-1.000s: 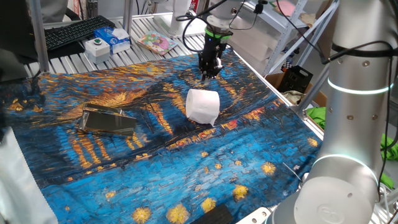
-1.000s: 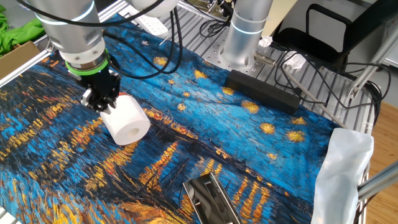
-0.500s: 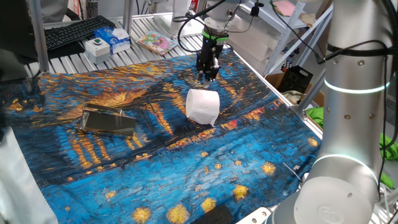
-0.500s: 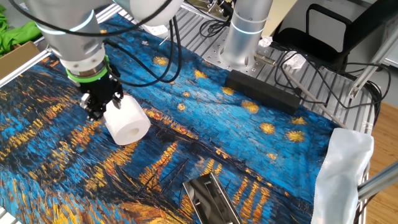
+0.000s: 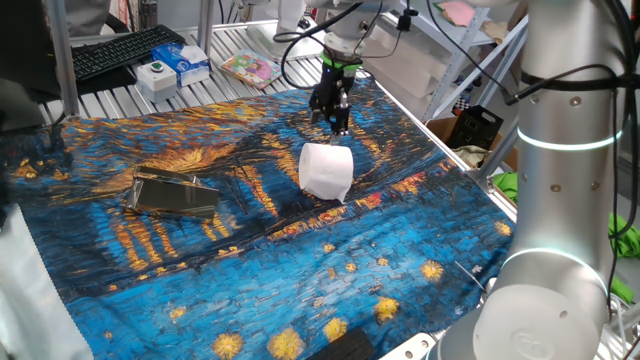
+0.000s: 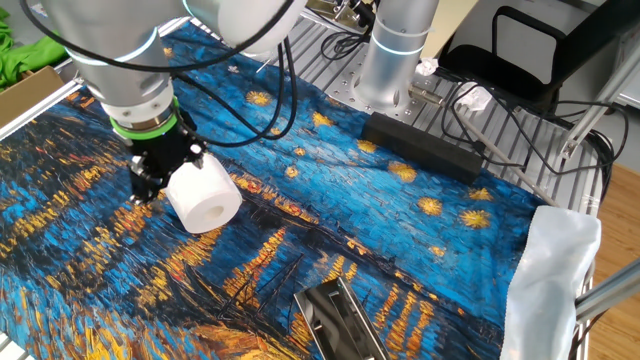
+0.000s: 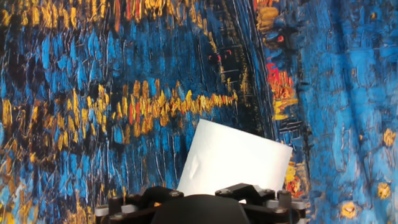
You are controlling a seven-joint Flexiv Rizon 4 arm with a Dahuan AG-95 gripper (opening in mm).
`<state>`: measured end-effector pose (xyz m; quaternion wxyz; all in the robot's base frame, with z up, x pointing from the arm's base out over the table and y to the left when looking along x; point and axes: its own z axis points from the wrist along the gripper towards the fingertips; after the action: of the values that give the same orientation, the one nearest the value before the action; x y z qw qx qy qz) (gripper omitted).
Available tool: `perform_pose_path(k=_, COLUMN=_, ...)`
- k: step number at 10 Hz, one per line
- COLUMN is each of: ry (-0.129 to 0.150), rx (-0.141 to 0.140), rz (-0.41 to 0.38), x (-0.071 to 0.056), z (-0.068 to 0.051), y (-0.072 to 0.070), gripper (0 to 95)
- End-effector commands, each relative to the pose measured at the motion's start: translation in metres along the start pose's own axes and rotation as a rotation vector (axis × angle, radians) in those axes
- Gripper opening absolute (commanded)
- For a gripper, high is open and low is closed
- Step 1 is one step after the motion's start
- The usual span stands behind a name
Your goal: Put the toilet paper on its holder
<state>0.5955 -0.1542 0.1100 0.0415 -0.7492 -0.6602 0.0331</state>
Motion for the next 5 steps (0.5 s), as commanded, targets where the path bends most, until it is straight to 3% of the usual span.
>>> perform_pose_path(k=1, ry=0.006, rx=0.003, rz=0.001, x=0.0008, z=0.0010, y=0.0009, gripper=95.0)
perform_pose_path(k=4, ry=0.000, rx=0.005, rz=-0.018, x=0.0012, z=0.0027, y=0.0015, gripper=95.0)
perform_pose_path(k=5, ry=-0.001, rx=0.005, rz=-0.034, x=0.0012, z=0.0028, y=0.0015, gripper=76.0)
